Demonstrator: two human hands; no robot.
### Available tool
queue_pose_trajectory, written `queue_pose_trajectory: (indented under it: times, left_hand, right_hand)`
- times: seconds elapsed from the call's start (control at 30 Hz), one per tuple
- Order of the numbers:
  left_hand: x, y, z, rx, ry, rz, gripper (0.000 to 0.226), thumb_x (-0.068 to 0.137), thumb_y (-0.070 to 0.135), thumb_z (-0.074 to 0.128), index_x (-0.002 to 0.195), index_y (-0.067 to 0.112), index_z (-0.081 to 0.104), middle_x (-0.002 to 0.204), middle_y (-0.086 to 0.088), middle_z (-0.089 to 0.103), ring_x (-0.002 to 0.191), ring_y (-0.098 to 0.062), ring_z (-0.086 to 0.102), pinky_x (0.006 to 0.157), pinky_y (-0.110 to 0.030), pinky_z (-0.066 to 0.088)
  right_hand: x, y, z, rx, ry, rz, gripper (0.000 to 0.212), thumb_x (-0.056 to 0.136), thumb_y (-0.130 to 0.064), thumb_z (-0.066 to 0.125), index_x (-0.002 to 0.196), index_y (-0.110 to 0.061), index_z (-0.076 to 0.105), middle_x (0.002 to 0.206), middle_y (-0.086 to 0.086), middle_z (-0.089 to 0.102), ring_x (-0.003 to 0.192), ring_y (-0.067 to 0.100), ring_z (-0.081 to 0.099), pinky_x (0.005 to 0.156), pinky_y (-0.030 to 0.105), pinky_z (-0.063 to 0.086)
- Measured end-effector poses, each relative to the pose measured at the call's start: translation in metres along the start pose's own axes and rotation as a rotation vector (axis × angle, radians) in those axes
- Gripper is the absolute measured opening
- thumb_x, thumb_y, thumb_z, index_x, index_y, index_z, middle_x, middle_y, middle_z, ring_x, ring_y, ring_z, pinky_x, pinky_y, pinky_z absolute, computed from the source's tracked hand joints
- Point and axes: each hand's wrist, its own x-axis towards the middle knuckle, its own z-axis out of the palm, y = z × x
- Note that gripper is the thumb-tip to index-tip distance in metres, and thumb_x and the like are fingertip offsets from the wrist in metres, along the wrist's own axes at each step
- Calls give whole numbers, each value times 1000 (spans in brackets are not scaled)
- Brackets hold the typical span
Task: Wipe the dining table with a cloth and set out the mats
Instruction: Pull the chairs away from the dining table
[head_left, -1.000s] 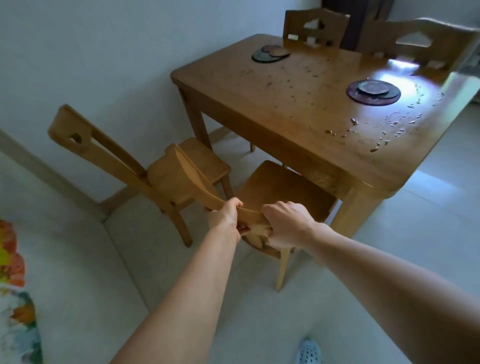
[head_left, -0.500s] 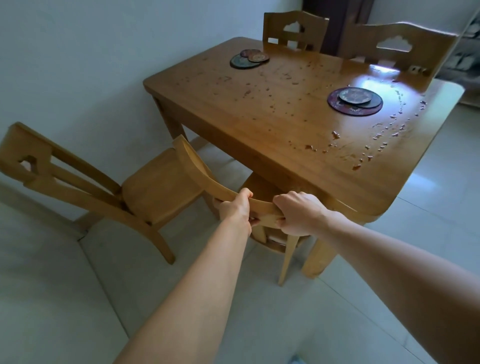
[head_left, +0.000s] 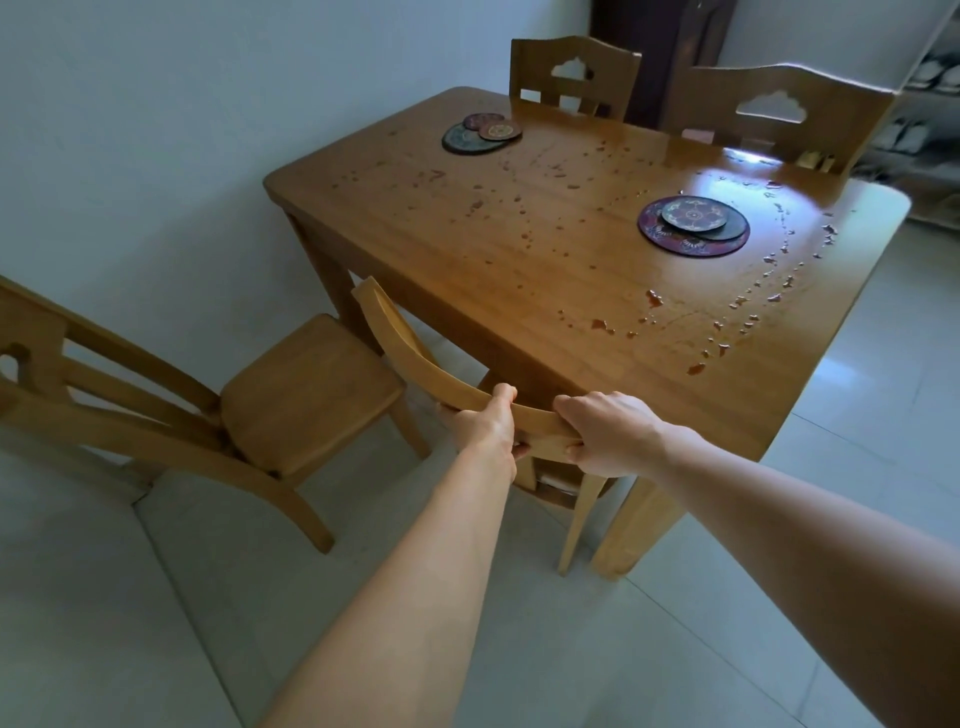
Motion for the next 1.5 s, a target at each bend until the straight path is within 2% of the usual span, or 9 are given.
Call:
queue_pose_trajectory:
  times: [0.2,0.33,0.5,0.6,0.83,1.2,1.3,1.37,1.5]
  left_hand:
    - [-3,2,-2,53,-43,2,59,86,40,72,131,19,40,119,-12,58,104,-33,61,88,-46,57]
    - [-15,12,-14,38,-197,-76,54,89,40,68,131,12,47,120,-16,61,107,-36,62,91,-49,55]
    - [-27,40,-48,-37,-270,-48,45,95,33,60,132,10,52,125,-16,60,110,-32,62,94,-47,54]
    - [-32,71,-80,-95,-257,28,48,96,31,59,139,14,47,140,-12,48,122,-32,55,85,-40,55]
    - [-11,141,-183,-169,-138,241,11,95,28,59,97,17,61,108,-7,64,102,-26,64,81,-40,56]
    - [98,258,-378,-233,113,324,16,97,17,55,81,15,58,83,-6,61,80,-22,59,77,-38,53]
    - [133,283,-430,-219,254,356,11,95,12,54,87,12,62,76,-5,61,65,-17,56,65,-32,50]
    - [162,298,-469,-226,372,375,13,93,10,55,101,13,64,81,-5,63,70,-19,56,63,-30,47]
    - [196,301,-511,-113,536,371,35,89,14,63,124,16,61,122,-7,64,105,-27,61,96,-39,50]
  right_hand:
    - [1,-2,-7,-48,-59,-15,22,88,-29,60,105,-24,47,74,-8,52,63,11,51,48,24,34]
    - [1,-16,-22,50,-131,46,33,83,-50,64,103,-28,53,80,-11,56,68,6,53,53,22,38]
    - [10,-59,-51,275,55,6,29,92,-46,58,106,-20,58,93,-6,62,78,14,59,59,24,41]
    - [24,-99,-77,388,161,-64,32,96,-32,57,123,-16,59,116,0,64,101,16,63,80,31,55]
    - [91,-210,-100,514,286,-256,21,99,-17,51,115,-13,64,107,4,69,97,18,67,84,37,56]
    - [269,-413,-89,526,179,-440,21,97,-18,56,112,-8,67,101,7,71,93,17,67,83,26,52]
    - [306,-465,-81,559,127,-420,19,98,-23,51,104,-13,67,98,4,70,88,18,66,80,32,54]
    - [334,-504,-70,575,66,-418,20,98,-24,49,101,-11,65,95,1,69,87,18,65,78,34,54]
    - [360,-545,-49,495,-50,-435,21,100,-23,47,92,-9,60,86,0,66,77,15,66,64,23,50]
